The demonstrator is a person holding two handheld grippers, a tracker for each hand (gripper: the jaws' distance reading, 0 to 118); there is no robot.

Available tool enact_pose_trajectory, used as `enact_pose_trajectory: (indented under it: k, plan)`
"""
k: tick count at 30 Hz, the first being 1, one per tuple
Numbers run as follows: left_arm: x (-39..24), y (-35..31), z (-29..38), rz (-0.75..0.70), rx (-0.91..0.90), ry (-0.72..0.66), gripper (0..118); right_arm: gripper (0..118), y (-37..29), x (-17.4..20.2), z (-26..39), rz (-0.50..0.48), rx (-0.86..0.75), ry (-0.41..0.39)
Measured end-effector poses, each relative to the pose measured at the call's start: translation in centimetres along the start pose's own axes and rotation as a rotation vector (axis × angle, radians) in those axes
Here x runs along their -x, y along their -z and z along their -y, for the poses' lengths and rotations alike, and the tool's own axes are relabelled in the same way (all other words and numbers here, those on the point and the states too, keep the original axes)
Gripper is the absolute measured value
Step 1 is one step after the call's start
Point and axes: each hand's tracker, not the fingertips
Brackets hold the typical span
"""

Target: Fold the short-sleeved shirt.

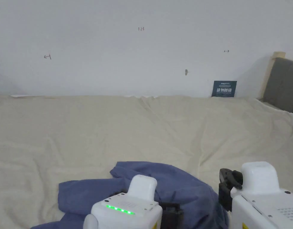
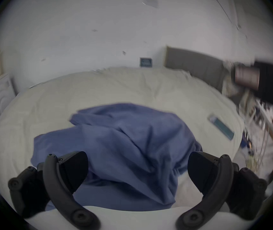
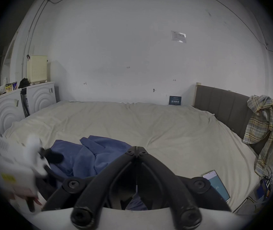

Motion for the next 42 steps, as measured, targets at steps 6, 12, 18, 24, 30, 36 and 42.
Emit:
enact_pose_trajectory:
  k: [6,12,18,24,30,36,42]
  plan:
    - [7.6,-4.4,-3.4,-0.162,-0.05,-0.063,71,0,2.1,2.3,0.0,-0.08,0.016,0.014]
    - [14.9,-4.8,-3.5,-0.368,-0.079,-0.179,0,0,5.0,4.8,0.1,-0.141,0.062,-0.027]
    - [20.2,-0.8,-2.2,-0.382,0.072,-0.254,0,0,8.6,6.3,0.8,-0.192,0.13,-0.04]
    - [23.2,3.8,-3.7,-0.453,0.077,-0.253,39,0,11.0,6.9,1.0,-0.183,0.17,-0.107]
    - [25.9,9.1,-3.7,-0.43,0.249,-0.288,115,0,12.4,6.7,0.9,-0.176,0.193,-0.108]
    - [26.4,12.2,-1.2,-0.413,0.369,-0.321,114,0,13.2,6.6,0.7,-0.181,0.201,-0.129]
    - [24.8,11.9,-1.4,-0.449,0.286,-0.249,85,0,13.4,6.2,0.9,-0.196,0.21,-0.113]
